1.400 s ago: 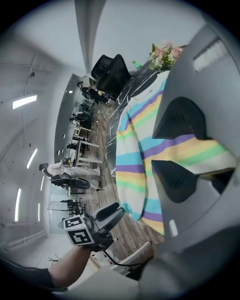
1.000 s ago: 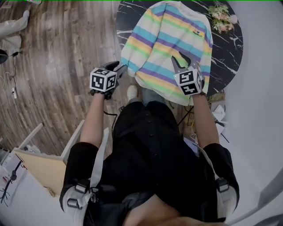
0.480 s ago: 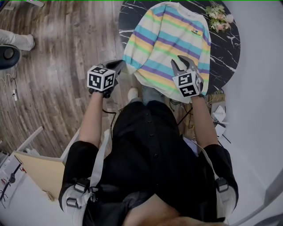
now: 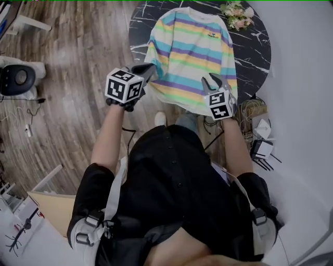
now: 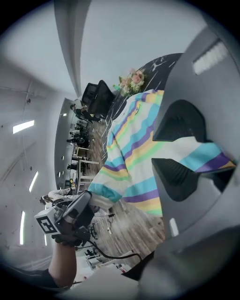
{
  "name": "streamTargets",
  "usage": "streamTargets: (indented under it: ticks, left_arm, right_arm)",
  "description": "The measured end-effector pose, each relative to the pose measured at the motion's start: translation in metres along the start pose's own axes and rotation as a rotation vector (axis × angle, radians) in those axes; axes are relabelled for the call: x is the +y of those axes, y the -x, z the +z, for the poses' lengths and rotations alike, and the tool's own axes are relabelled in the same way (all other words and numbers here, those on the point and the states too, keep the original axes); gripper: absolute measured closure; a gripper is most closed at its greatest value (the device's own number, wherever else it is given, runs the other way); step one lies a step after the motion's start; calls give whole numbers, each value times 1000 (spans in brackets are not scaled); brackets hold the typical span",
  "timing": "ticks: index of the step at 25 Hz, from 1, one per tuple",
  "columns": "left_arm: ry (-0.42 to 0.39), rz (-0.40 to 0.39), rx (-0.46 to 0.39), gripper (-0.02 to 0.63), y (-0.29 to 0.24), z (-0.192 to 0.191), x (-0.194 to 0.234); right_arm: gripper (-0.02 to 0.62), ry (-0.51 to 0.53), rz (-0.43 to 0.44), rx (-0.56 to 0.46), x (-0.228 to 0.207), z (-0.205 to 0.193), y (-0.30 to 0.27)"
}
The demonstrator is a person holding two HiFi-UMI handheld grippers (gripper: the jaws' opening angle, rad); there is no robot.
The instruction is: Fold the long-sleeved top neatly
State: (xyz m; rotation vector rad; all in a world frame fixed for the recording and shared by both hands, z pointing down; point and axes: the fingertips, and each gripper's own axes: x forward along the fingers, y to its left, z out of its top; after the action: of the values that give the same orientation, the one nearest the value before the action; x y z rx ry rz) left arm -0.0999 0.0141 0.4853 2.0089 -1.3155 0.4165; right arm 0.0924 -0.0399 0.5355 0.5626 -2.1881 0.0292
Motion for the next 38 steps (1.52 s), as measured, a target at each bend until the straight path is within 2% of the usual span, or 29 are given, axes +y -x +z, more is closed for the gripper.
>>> streamTargets:
  ticks: [2, 5, 12, 16, 18, 21, 24, 28, 34, 38]
  left_arm:
    - [-36, -9, 37, 598, -16, 12, -18]
    - [-62, -68, 82, 598, -48, 27, -53]
    - [-125, -129, 204, 598, -136, 25, -117]
    - [-136, -80, 225, 596, -153, 14, -119]
    - [-131, -35, 217, 595, -152, 11, -107]
    - [-97, -14, 192, 595, -142, 9, -100]
    - [-91, -3, 169, 537, -130, 9, -98]
    - [-83, 25, 116, 518, -101, 11, -95]
    - [-10, 130, 81, 505, -37, -15, -66]
    - [37, 192, 87, 505, 1, -45, -49]
  right_arm:
    - [476, -41, -9, 20, -16, -19, 7]
    - [477, -84, -19, 33, -40, -37, 17]
    - [479, -131, 11, 36, -68, -65, 30]
    - [479, -124, 32, 23, -77, -66, 32]
    - [478, -112, 42, 13, -79, -61, 28]
    - [479, -92, 60, 0, -77, -53, 24]
    - [477, -71, 79, -4, -69, -47, 23]
    - [477, -59, 122, -48, -53, -25, 22]
    - [442, -78, 279, -155, 4, 26, 12]
    - [423, -57, 344, -168, 49, 51, -7]
